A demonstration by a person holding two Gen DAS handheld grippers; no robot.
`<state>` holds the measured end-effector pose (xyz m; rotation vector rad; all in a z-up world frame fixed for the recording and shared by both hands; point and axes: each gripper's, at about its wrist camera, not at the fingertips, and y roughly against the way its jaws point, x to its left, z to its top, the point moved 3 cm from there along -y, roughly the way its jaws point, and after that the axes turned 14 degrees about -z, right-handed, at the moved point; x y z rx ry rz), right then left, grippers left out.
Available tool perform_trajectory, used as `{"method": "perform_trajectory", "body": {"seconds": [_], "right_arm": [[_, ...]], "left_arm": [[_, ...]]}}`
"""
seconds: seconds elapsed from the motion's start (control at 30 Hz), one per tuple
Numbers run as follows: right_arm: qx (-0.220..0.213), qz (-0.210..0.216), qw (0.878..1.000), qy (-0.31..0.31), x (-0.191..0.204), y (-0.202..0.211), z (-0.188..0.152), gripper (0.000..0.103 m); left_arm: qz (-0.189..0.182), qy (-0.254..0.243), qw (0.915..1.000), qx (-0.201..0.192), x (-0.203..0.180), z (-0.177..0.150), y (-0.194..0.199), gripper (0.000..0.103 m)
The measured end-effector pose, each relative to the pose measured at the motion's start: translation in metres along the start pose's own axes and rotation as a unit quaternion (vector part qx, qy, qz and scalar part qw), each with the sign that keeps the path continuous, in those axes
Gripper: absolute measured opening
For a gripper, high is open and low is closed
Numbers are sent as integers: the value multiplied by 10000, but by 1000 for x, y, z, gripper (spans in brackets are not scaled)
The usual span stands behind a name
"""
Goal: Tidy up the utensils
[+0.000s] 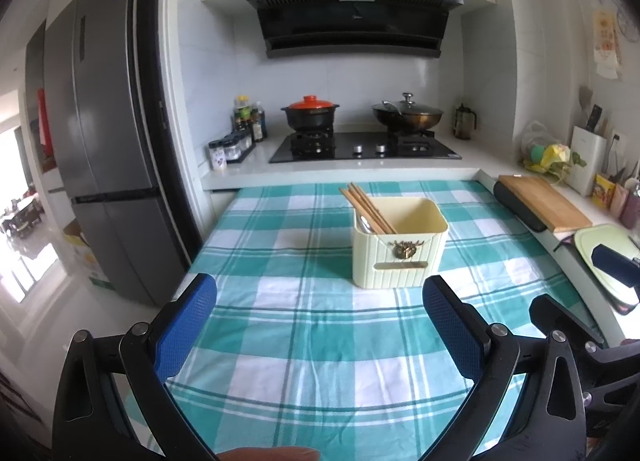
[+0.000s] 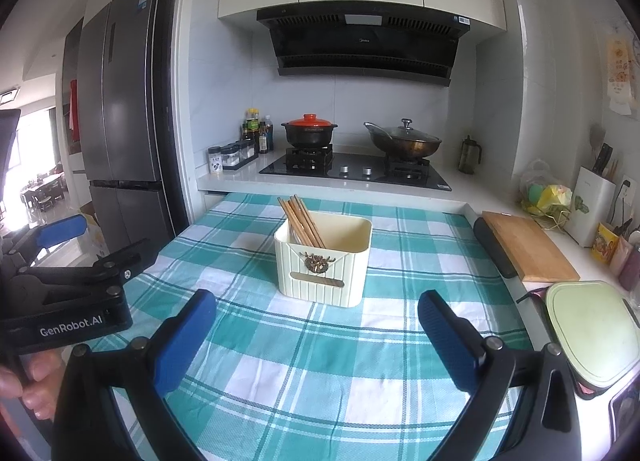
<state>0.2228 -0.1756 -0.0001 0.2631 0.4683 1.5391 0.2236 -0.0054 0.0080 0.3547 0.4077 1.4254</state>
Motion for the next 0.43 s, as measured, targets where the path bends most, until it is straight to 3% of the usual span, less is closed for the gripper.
{"method": "perform_trajectory", "body": {"seconds": [0.43], "right_arm": [[99, 3, 9999, -93, -7, -6, -5, 103]], "left_arm": [[-202, -67, 9998, -42, -9, -6, 2, 103]]}}
